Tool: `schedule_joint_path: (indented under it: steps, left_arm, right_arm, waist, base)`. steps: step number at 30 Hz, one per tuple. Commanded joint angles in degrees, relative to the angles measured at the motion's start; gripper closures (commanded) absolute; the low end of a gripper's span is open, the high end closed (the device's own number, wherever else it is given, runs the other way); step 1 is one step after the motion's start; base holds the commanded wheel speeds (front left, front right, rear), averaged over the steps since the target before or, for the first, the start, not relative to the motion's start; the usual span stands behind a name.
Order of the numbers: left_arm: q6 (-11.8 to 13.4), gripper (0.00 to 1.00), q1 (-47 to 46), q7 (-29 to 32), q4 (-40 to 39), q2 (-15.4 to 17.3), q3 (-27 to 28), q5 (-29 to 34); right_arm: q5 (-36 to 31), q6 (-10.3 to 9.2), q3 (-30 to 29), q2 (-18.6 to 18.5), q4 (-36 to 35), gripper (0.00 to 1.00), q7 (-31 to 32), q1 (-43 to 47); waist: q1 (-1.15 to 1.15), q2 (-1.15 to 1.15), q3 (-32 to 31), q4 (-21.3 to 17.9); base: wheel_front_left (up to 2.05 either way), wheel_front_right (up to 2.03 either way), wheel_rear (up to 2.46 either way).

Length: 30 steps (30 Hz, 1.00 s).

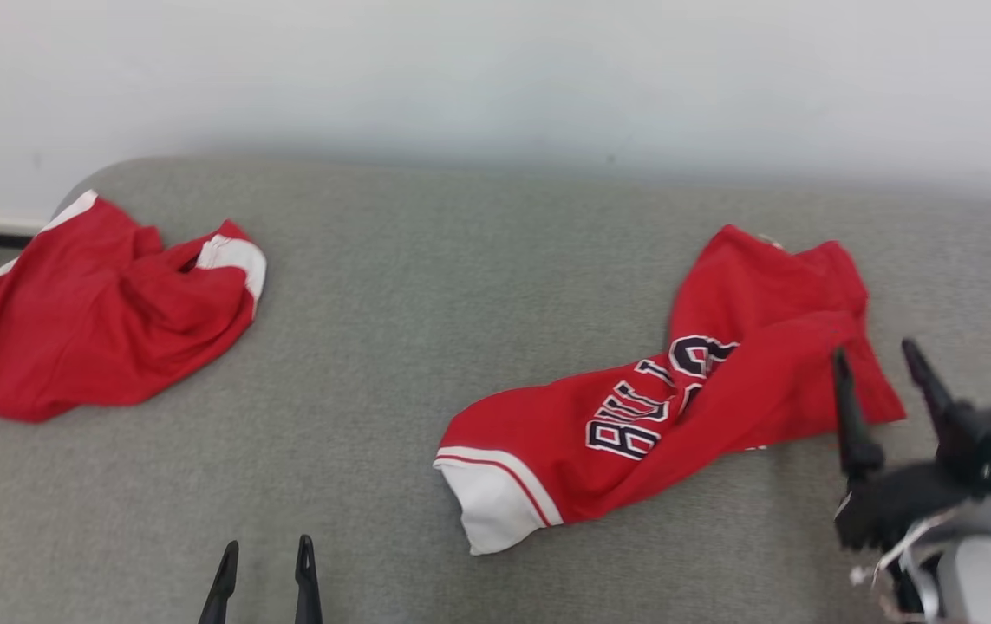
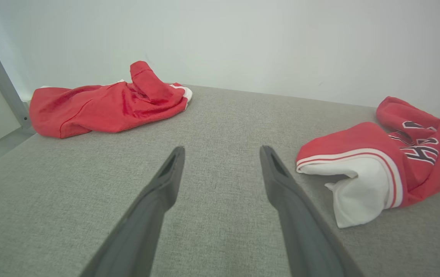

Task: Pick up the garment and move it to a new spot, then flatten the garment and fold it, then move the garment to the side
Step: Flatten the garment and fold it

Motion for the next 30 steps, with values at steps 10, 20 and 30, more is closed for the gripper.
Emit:
schedule_joint_path:
  steps: [10,20,30]
  left_arm:
    - [-0.4,0.00,2.2,-0.2,2.5,0.0,1.7,0.0]
    - [-0.2,0.00,1.9,-0.2,3.8,0.0,2.3,-0.8]
    - [0.2,0.00,-0.9,-0.2,6.4,0.0,2.9,-6.1]
  right_arm:
    - [-5.2,-0.15,-4.9,11.9,-6.1,0.00,-6.5,16.7]
    - [-6.8,-0.15,-4.1,14.5,-7.6,0.00,-7.6,23.0]
    - [-4.8,-0.15,-2.4,14.6,-8.1,0.00,-7.7,22.7]
  waist:
    - [0.01,0.00,-7.2,-9.0]
    - [0.01,0.00,-8.3,-11.3]
    - [0.01,0.00,-8.1,-12.8]
  base:
    - [0.00,0.00,0.00]
    - [0.00,0.00,0.00]
    - [0.00,0.00,0.00]
